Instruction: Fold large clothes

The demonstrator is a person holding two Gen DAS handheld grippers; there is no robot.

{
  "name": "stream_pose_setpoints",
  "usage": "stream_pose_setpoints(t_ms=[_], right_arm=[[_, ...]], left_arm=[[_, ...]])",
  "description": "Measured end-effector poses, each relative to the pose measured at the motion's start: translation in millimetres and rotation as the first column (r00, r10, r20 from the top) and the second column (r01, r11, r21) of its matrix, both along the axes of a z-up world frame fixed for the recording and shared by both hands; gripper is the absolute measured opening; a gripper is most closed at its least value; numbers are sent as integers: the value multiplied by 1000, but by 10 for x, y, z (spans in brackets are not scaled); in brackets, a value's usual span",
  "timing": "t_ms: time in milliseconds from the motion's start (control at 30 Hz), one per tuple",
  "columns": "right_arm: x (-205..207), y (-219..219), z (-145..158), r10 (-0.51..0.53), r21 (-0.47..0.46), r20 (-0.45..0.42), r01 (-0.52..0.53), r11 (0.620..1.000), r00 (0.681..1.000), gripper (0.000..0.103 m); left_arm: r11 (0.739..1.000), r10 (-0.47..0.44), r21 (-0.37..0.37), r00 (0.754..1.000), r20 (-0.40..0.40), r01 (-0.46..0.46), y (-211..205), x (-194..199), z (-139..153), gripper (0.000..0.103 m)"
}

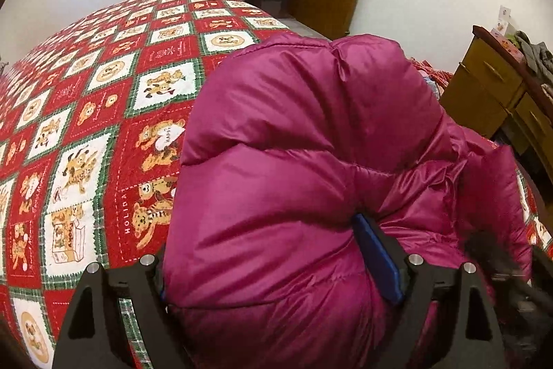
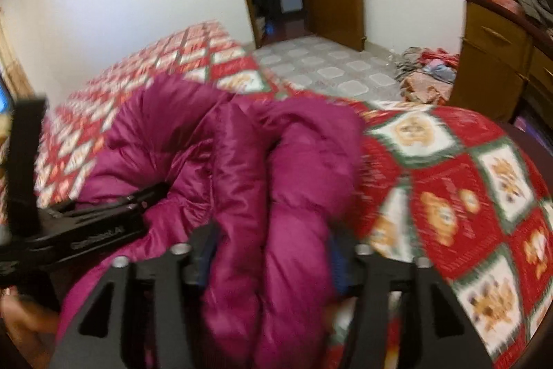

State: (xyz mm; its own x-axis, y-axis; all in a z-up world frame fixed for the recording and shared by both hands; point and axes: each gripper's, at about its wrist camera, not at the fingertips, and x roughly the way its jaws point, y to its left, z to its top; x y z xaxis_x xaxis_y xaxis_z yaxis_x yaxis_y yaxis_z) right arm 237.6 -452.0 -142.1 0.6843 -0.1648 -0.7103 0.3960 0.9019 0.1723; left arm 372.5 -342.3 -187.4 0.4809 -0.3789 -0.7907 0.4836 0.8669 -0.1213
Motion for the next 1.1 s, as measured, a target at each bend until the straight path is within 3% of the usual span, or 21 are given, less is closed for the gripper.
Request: stream_pose_setpoints(t_ms=[100,200,233,300,467,667,767,967,1100], right_arm=[[-245,12,283,-76,-54,74,80,995,994,60],[-211,111,539,-45,-77,107,54,996,993,36],[-132,150,585,-27,-79,96,35,996,995,34],[78,208,576,1,-59,52,2,998,999,34],[408,155,167,-32,-84,-105,24,996,994,34],[256,81,-89,-55,-120,-122,40,992,991,34],[310,136,-122,-55,-173,-141,30,984,989,36],[364,135,-128,-49,-184,-160,19,983,986,37],[339,97,-129,-83,-194,-159,51,980,984,58]], left_arm=[[1000,5,11,1000,14,-5,-17,-8,7,88],[999,9,34,999,41,-10,-52,-43,23,88],[999,7,41,999,49,-10,-59,-55,29,88],[999,6,48,998,57,-9,-58,-60,34,88],[998,2,62,998,69,-6,-55,-77,42,88],[997,4,77,997,81,-10,-93,-74,34,89],[997,9,80,997,75,-15,-114,-41,4,90],[997,10,79,998,55,-15,-120,-2,-17,92],[998,-7,70,1000,19,6,-32,-49,50,92]])
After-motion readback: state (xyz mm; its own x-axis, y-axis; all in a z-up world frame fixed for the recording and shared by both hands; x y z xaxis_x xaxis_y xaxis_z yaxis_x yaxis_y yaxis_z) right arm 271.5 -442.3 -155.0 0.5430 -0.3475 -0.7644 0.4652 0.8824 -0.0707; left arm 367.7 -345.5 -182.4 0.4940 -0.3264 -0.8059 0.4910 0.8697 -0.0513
